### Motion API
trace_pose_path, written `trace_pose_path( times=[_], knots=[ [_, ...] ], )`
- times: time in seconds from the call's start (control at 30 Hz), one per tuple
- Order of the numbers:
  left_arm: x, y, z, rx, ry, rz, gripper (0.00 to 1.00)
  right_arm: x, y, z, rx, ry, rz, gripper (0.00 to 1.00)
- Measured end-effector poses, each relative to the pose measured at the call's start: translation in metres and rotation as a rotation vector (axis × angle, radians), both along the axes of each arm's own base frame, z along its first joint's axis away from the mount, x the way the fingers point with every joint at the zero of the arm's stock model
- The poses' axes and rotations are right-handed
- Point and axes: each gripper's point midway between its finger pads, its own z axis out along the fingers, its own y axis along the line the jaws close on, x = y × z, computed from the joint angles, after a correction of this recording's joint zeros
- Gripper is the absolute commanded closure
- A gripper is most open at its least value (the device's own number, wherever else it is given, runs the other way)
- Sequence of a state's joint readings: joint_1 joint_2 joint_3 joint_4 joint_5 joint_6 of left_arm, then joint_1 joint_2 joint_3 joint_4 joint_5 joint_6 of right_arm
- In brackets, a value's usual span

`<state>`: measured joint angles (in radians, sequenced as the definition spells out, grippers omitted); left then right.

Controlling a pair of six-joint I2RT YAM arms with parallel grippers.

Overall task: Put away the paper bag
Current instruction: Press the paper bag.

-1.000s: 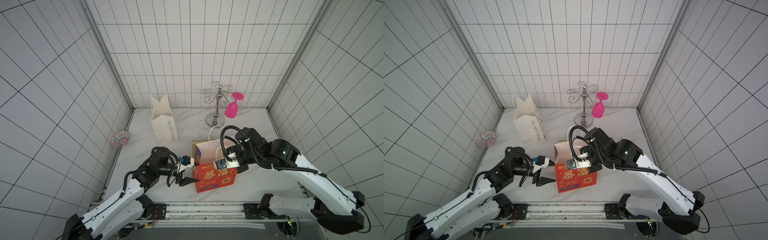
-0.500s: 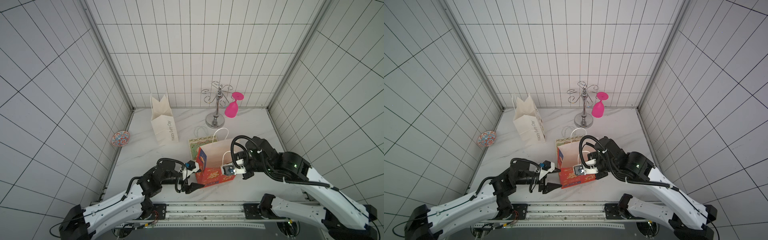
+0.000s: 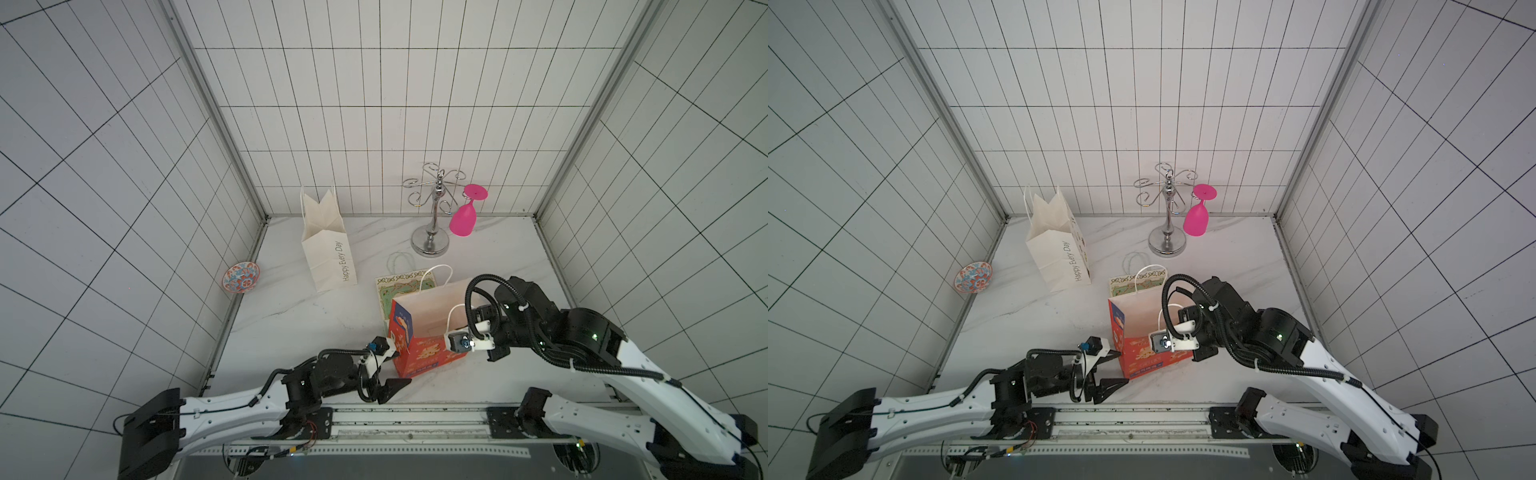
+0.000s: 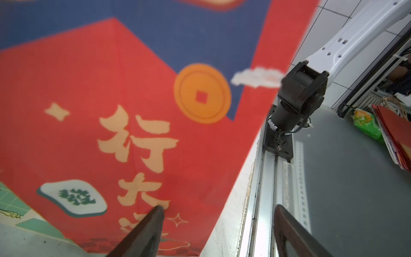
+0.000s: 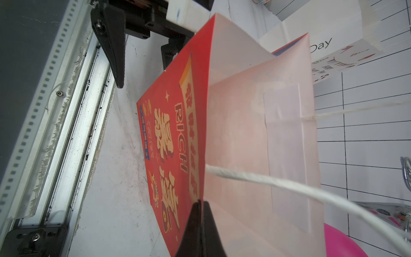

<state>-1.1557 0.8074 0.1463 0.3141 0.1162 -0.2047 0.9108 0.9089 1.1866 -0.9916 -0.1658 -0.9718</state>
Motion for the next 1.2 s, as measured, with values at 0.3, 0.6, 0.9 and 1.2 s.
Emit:
trace_pose_path(
  times=[0.3, 0.6, 0.9, 1.2],
  knots=[
    [0.023, -0.016, -0.015, -0.005, -0.041, 0.086, 0.21, -0.001, 0.001, 0.0, 0.009, 0.012, -0.001, 1.0],
    [0.029, -0.017, 0.005, -0.078, -0.124, 0.1, 0.2, -0.001, 0.0, -0.004, -0.001, 0.017, -0.005, 1.0],
    [0.037, 0.014, 0.132, -0.286, -0.339, 0.186, 0.02, 0.0, 0.002, -0.007, -0.013, 0.022, -0.009, 1.0],
    [0.054, 0.021, 0.141, -0.175, -0.371, 0.181, 0.02, 0.002, 0.002, -0.008, -0.018, 0.024, -0.019, 1.0]
  ],
)
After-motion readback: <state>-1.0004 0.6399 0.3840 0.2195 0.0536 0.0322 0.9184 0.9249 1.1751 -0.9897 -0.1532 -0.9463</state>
